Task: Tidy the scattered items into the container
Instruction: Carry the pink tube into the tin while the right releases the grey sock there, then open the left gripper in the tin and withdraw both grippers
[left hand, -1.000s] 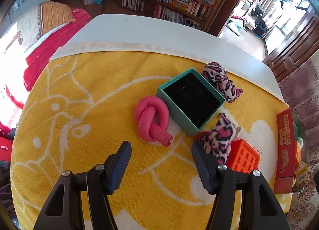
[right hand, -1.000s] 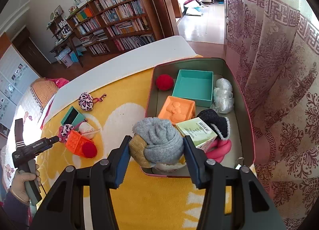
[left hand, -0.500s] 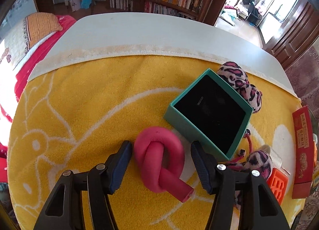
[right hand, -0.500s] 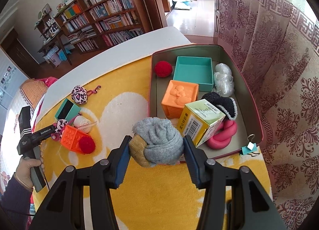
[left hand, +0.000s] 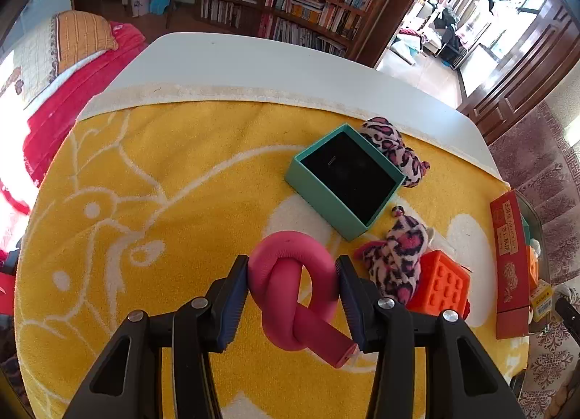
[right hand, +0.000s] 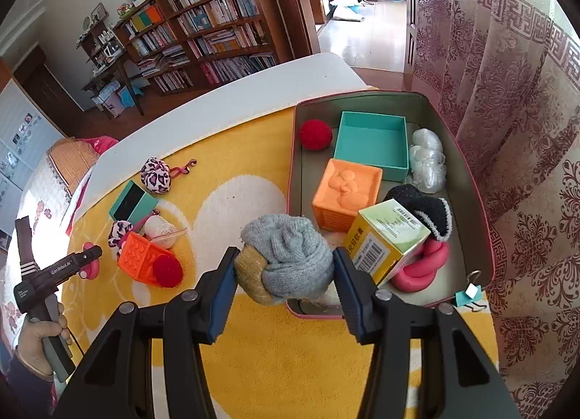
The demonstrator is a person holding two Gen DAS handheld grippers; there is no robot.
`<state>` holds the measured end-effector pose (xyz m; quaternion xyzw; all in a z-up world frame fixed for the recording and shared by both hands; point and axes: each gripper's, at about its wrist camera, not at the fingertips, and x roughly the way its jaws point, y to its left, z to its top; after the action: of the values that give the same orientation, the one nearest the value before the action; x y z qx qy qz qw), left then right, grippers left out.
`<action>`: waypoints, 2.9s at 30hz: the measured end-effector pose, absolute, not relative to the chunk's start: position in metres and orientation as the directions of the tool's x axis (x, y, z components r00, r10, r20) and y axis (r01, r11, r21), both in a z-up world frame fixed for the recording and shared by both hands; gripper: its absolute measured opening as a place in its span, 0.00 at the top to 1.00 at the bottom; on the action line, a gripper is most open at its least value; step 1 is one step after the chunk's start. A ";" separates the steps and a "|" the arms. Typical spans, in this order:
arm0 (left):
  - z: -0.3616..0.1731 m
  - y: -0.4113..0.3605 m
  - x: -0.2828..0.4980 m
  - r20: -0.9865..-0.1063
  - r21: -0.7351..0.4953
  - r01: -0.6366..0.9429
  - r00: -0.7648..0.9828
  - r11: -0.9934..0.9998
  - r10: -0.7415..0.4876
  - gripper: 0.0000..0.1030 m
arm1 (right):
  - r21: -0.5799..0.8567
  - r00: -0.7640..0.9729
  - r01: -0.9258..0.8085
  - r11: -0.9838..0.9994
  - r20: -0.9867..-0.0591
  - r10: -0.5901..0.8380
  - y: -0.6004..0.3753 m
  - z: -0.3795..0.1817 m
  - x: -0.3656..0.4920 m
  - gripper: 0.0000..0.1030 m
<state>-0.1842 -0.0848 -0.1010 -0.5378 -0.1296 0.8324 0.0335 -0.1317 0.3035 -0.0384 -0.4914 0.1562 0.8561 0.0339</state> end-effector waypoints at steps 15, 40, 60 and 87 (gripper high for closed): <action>-0.035 0.062 -0.192 -0.821 -0.325 -0.137 -0.450 -0.936 0.351 0.52 | 0.208 -0.578 -0.238 -0.949 -0.815 -0.034 0.391 -0.026 -0.166 0.46; -0.020 0.248 -0.253 -0.795 -0.350 -0.375 -0.366 -0.858 0.484 0.52 | 0.263 -0.606 -0.281 -0.923 -0.794 -0.041 0.444 -0.030 -0.130 0.34; -0.025 0.184 -0.233 -0.827 -0.313 -0.254 -0.401 -0.915 0.394 0.19 | 0.285 -0.612 -0.189 -0.940 -0.782 -0.114 0.409 -0.026 -0.136 0.34; -0.064 -0.078 -0.162 -0.877 -0.331 0.170 -0.418 -0.928 0.236 0.19 | 0.286 -0.430 0.203 -0.936 -0.833 -0.348 0.189 -0.059 -0.163 0.34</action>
<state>-0.1620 -0.0777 -0.0639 -0.5392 -0.1884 0.8206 0.0200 -0.1630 0.1887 -0.0595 -0.5081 0.0713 0.8426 -0.1633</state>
